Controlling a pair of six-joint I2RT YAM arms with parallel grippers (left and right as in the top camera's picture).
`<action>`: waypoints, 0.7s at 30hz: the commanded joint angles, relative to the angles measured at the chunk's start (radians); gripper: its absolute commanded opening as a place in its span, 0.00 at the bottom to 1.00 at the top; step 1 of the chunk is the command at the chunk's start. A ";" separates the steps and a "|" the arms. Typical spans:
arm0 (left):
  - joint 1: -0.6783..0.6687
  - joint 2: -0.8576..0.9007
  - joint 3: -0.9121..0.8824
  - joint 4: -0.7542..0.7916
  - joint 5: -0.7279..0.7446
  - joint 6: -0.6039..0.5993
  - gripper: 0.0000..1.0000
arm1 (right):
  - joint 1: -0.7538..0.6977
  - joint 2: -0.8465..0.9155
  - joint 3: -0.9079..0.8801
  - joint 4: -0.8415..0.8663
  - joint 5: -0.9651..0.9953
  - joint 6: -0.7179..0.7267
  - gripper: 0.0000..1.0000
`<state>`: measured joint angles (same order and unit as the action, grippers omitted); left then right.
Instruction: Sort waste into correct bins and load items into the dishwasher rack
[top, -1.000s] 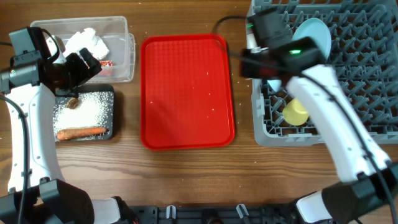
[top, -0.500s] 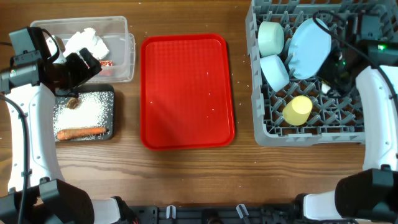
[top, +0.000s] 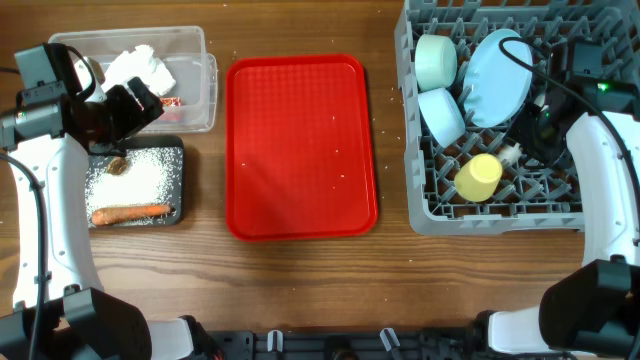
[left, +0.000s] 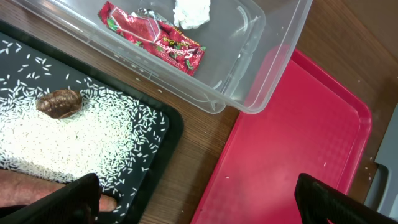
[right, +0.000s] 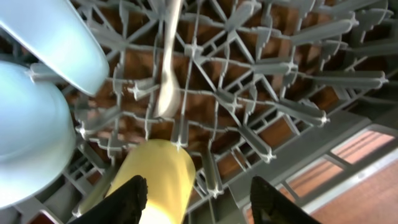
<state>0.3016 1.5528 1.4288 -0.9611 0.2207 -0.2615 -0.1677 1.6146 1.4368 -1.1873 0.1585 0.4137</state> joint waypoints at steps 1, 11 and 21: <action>0.005 -0.001 0.002 0.002 -0.006 -0.009 1.00 | -0.004 -0.058 0.085 -0.052 -0.009 -0.055 0.59; 0.005 -0.001 0.002 0.002 -0.006 -0.009 1.00 | 0.059 -0.479 0.125 -0.128 -0.362 -0.068 0.78; 0.005 -0.001 0.002 0.002 -0.006 -0.009 1.00 | 0.059 -0.790 0.125 -0.168 -0.288 -0.035 1.00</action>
<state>0.3016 1.5528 1.4288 -0.9611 0.2207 -0.2615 -0.1120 0.8619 1.5475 -1.3544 -0.1761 0.3695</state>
